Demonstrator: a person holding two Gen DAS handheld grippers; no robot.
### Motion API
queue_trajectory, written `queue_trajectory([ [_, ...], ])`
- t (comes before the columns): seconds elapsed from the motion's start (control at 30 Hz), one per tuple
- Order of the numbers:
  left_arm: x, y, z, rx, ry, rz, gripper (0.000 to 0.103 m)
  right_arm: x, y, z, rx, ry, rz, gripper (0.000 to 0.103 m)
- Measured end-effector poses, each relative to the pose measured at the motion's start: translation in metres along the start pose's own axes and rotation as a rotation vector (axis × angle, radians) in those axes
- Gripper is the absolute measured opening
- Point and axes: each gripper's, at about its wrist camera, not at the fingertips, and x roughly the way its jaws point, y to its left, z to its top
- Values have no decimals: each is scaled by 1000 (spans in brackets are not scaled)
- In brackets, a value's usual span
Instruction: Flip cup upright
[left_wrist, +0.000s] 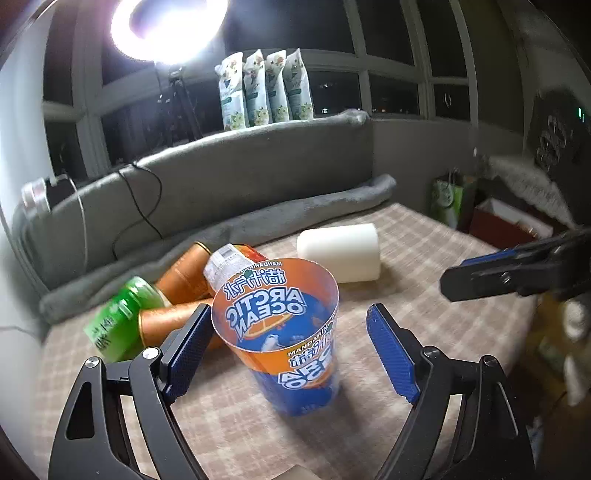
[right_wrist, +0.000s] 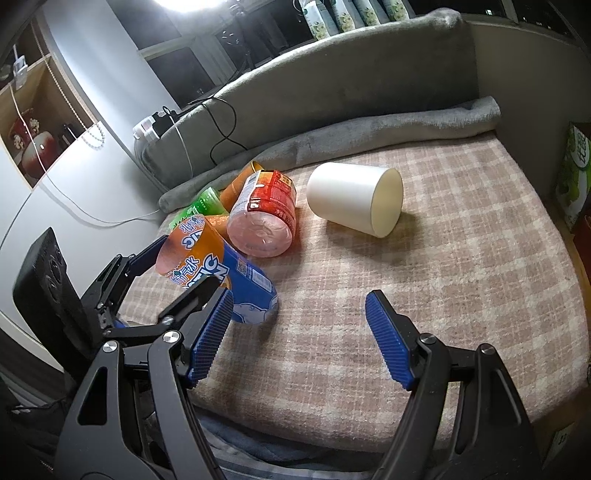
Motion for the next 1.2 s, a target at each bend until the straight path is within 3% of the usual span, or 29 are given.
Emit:
queue_trajectory([
  [0.2,-14,14,4,-78,-1,-40,84,-4,9,6,-33,-41,-13,77],
  [0.57,-44,50,0,-221,-3,-57,84,-5,33,14,-153,-154,-149,77],
  [0.63,-52,62,-2,-251,-19,-27,84,-6,39,15,-179,-191,-184,77],
  [0.7,-59,72,-3,-276,-43,13,84,-7,43,17,-197,-225,-213,84],
  [0.83,-75,94,-4,-324,-116,128,84,-13,51,20,-219,-308,-267,85],
  [0.97,-91,102,-4,-304,-206,275,84,-18,58,22,-228,-372,-302,90],
  [1.2,-109,105,0,-291,-305,363,84,-28,69,21,-250,-488,-372,96],
])
